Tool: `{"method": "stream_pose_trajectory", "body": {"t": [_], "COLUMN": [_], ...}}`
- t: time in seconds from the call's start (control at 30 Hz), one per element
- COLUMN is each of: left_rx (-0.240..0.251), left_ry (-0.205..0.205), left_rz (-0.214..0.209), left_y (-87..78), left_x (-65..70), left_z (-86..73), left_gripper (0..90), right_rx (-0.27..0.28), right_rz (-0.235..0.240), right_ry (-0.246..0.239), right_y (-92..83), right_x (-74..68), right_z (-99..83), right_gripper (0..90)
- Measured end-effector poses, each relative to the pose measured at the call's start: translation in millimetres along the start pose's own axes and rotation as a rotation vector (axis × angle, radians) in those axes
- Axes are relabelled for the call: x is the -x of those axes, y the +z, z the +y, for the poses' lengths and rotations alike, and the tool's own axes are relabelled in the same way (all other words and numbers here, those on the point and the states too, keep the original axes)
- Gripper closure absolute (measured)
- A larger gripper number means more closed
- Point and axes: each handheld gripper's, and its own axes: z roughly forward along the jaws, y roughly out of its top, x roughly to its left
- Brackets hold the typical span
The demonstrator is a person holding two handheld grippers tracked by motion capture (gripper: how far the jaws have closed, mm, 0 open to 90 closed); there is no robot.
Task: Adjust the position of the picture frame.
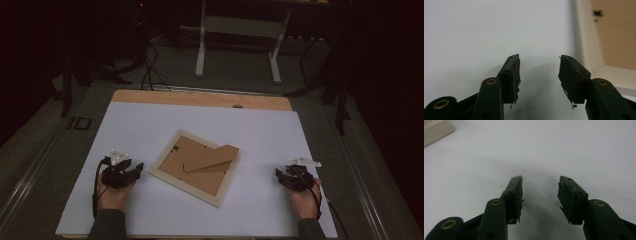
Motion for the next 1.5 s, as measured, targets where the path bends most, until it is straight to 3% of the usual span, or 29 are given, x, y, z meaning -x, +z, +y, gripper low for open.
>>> {"method": "stream_pose_trajectory", "body": {"t": [0.13, 0.4, 0.43, 0.53, 0.63, 0.9, 1.1, 1.27, 1.37, 1.5], "left_rx": [0.011, 0.003, 0.005, 0.0, 0.002, 0.0, -0.016, -0.033, -0.058, -0.069], "left_ry": [-0.009, -0.014, -0.01, 0.062, 0.089, 0.07, 0.075, 0.076, 0.107, 0.124], "left_rz": [-0.04, -0.057, -0.066, -0.082, -0.105, -0.121, -0.132, -0.16, -0.158, -0.162], "left_y": [-3.8, -5.5, -5.7, -6.6, -7.3, -9.4, -7.2, -6.2, -4.5, -3.0], "left_x": [0.7, 2.0, 2.1, 6.4, 11.2, 11.0, 12.4, 14.1, 17.0, 19.4], "left_z": [2.1, 4.7, 4.7, 5.8, 5.8, 5.6, 5.0, 5.3, 4.9, 5.3], "left_gripper": [53.7, 52.0, 51.7, 52.8, 56.9, 61.6, 67.9, 77.8, 89.5, 90.0], "right_rx": [0.012, 0.056, 0.062, 0.079, 0.076, 0.078, 0.107, 0.103, 0.094, 0.08], "right_rz": [0.015, 0.035, 0.039, 0.056, 0.066, 0.104, 0.148, 0.163, 0.173, 0.181], "right_ry": [-0.012, -0.001, 0.0, 0.009, -0.002, -0.06, -0.043, -0.061, -0.066, -0.068], "right_y": [-1.3, -7.3, -8.5, -9.9, -7.1, -6.7, -3.6, 1.7, 7.0, 14.4], "right_x": [-4.7, -5.0, -4.8, -6.1, -10.4, -22.4, -25.3, -29.2, -31.2, -34.1], "right_z": [1.2, 4.8, 6.2, 9.3, 11.6, 31.6, 48.1, 57.2, 60.5, 61.4], "right_gripper": [53.6, 54.6, 56.4, 61.0, 68.5, 83.1, 87.6, 89.7, 89.7, 89.7]}}
